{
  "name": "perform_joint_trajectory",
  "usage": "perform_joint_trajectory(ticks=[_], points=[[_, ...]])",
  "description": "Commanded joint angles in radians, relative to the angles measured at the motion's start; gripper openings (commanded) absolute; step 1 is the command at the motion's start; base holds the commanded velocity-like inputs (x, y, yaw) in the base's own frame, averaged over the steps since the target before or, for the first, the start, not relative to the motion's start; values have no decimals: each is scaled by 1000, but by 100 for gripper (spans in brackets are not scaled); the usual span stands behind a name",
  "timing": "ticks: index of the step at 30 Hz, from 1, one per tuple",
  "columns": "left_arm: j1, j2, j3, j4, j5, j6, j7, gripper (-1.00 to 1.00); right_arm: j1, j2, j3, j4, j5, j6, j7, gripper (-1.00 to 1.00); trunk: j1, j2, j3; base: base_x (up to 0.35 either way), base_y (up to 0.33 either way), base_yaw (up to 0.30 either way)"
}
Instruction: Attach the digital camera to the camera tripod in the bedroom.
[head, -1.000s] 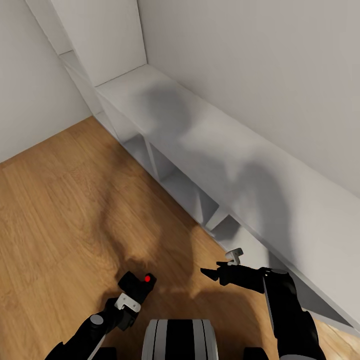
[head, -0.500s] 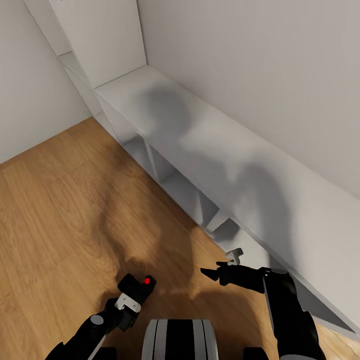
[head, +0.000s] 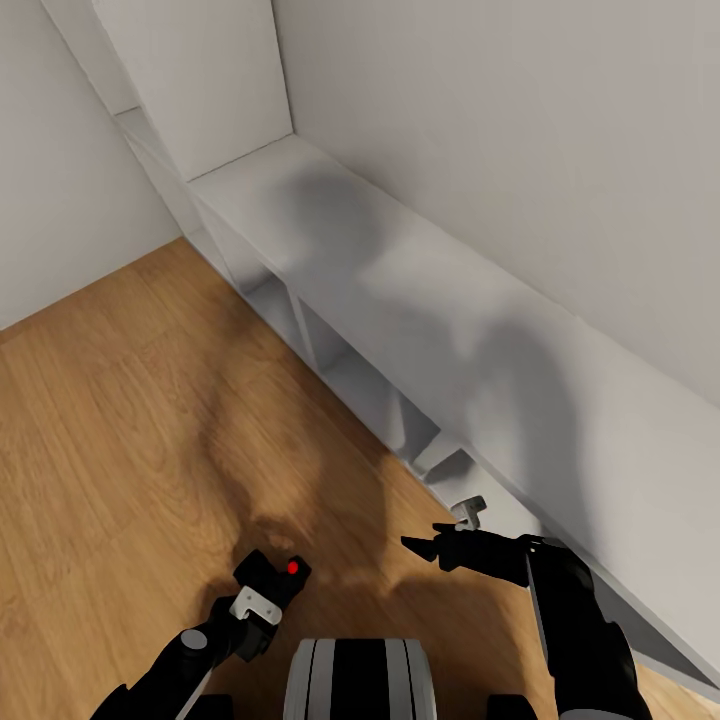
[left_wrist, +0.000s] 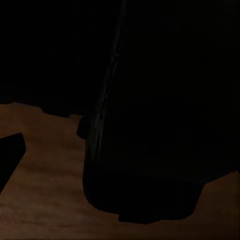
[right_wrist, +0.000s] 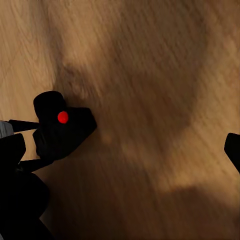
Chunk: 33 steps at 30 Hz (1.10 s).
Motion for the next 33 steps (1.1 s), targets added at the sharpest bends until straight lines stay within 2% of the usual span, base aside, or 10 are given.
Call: perform_joint_trajectory(ticks=[1, 10, 11, 26, 33], points=[[0, 1, -2, -2, -5, 5, -2, 100, -1, 1, -3, -1, 7, 6, 9, 100, 0, 0, -1, 3, 0, 0], [0, 1, -2, -1, -4, 5, -2, 100, -1, 1, -3, -1, 7, 6, 10, 100, 0, 0, -1, 1, 0, 0], [0, 1, -2, -1, -4, 6, -2, -100, -1, 1, -3, -1, 7, 6, 10, 100, 0, 0, -1, 0, 0, 0], [0, 1, -3, 3, -7, 16, -5, -100, -1, 1, -4, -2, 6, 6, 10, 100, 0, 0, -1, 0, 0, 0], [0, 1, -2, -28, -8, 15, -4, -100, -1, 1, -4, -14, 6, 7, 11, 100, 0, 0, -1, 0, 0, 0]])
